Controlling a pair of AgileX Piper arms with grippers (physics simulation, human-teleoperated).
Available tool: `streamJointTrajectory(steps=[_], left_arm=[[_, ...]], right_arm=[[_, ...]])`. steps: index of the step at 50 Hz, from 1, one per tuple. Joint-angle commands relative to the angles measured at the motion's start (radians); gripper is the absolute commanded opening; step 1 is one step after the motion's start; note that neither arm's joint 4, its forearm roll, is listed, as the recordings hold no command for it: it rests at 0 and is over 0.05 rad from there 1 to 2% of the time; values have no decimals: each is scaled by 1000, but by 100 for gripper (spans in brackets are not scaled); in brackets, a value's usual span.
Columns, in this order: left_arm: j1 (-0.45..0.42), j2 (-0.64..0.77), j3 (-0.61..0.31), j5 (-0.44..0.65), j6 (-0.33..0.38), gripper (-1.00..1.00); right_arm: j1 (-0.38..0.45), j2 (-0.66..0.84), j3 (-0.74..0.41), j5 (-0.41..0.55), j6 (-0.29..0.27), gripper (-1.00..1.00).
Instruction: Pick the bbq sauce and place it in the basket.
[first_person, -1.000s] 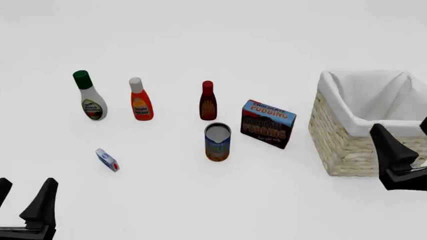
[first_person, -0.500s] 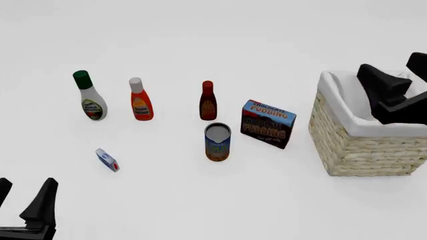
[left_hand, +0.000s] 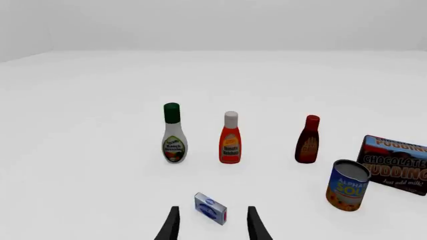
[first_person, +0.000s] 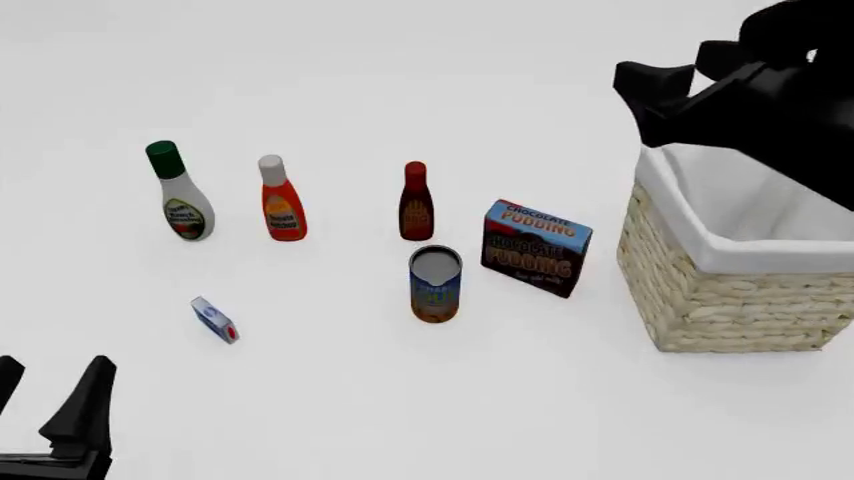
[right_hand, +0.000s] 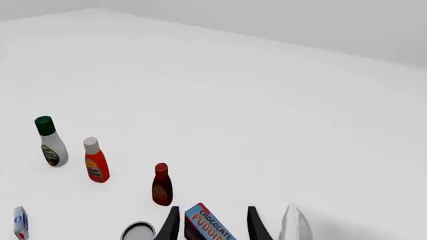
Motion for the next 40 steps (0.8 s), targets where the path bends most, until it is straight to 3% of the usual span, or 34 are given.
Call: streamJointTrajectory(steps=[1,40], left_arm=[[0,0,0,0,0,100],[0,0,0,0,0,100]], right_arm=[[40,120,-85,-5,15,100],[97,471,-302,-66,18,100]])
